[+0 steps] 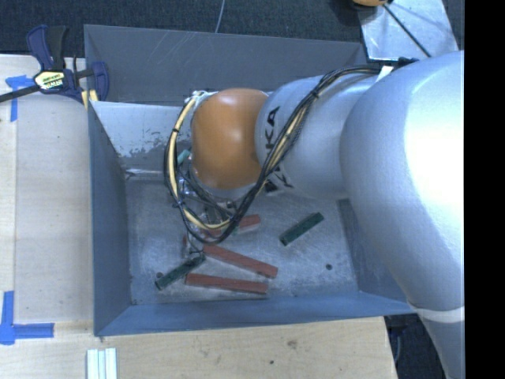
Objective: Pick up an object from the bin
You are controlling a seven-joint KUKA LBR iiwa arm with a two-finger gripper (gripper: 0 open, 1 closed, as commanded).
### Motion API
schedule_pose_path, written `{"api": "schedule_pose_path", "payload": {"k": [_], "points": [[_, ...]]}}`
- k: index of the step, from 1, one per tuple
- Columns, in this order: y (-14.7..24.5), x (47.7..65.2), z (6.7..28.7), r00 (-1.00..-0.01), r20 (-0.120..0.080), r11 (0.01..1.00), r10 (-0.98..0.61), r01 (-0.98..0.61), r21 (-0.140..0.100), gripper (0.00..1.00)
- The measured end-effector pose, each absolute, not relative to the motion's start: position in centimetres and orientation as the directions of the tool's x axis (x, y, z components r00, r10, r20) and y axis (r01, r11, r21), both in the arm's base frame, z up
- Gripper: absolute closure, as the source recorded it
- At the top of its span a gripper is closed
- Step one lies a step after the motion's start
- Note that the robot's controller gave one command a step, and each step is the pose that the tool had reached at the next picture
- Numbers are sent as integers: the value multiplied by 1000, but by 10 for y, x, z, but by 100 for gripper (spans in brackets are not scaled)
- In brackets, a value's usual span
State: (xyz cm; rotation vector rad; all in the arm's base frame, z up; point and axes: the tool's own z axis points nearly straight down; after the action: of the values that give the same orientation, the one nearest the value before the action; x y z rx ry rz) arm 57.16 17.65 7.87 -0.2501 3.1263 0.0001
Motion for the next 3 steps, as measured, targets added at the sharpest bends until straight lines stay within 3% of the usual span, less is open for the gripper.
{"api": "schedule_pose_path", "payload": {"k": [1,2,3], "points": [[154,530,68,-992,-6,992,-125,-125,2,0],[110,523,71,-964,-5,964,-267,-267,-1,100],[110,523,71,-964,-5,964,-267,-267,-1,100]]}}
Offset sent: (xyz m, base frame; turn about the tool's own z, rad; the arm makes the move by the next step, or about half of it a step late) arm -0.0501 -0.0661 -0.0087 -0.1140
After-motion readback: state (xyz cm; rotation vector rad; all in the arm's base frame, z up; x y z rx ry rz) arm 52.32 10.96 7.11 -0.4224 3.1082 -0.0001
